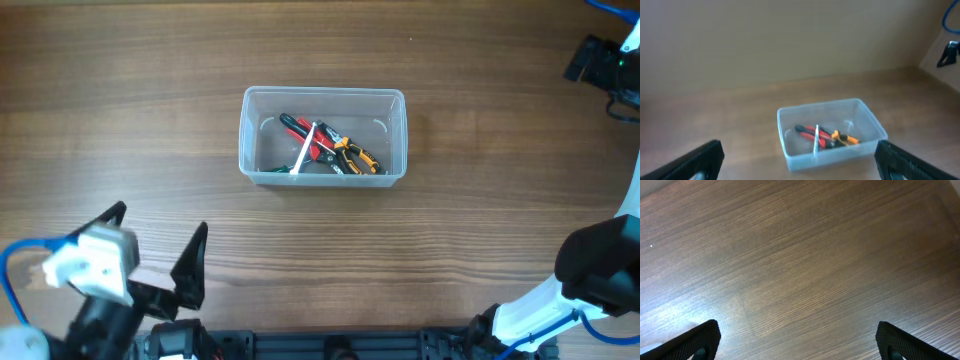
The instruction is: Pack container
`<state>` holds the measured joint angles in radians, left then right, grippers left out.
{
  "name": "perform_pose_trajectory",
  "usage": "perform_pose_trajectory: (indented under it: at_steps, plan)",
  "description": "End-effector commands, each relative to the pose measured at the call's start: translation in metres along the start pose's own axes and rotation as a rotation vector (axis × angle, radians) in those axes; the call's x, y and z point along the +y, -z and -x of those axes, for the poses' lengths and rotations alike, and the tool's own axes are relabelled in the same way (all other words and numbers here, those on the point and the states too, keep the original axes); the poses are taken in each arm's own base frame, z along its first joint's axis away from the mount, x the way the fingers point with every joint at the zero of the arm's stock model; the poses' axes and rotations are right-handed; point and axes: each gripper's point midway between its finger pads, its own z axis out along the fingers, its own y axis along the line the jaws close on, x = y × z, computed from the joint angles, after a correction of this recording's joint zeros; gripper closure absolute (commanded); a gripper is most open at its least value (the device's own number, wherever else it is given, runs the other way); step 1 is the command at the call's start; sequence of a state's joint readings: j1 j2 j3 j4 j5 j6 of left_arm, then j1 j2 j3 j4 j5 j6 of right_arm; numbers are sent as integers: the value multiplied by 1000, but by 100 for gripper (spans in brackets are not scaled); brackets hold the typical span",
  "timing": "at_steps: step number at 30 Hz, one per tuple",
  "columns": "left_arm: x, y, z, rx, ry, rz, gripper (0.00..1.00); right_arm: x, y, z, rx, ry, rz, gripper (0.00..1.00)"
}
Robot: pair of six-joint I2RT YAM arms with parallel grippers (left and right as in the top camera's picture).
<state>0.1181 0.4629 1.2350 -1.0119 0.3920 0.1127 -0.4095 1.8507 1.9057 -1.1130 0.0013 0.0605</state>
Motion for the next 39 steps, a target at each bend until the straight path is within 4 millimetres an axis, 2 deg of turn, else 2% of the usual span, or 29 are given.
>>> perform_pose_trajectory:
  at_steps: [1, 5, 8, 11, 14, 16, 25, 30, 39]
  plan:
    - [-4, -9, -23, -106, 85, -40, 0, -3, -7, -1, 13, -21, -12, 0]
    - [-3, -25, -39, -183, 102, -79, 0, -3, -7, -1, 13, -21, -12, 0]
    - [4, -42, -61, -198, 98, -64, 0, -3, -7, -1, 13, -21, -12, 0]
    - [22, -54, -76, -227, 180, 11, 0, -3, -7, -1, 13, -21, -12, 0]
    - [43, -58, -90, -265, 321, 111, 0, -3, -7, -1, 13, -21, -13, 0]
    - [51, -60, -101, -269, 344, 146, 0, -3, -7, -1, 13, -21, -13, 0]
    - [59, -83, -130, -231, 275, 174, 0, -3, -7, -1, 13, -21, -12, 0]
    - [54, -95, -142, -215, 194, 135, 0, -3, -7, -1, 12, -22, -12, 0]
    - [59, -115, -185, -122, 163, 148, 0, -3, -7, -1, 13, -21, -12, 0]
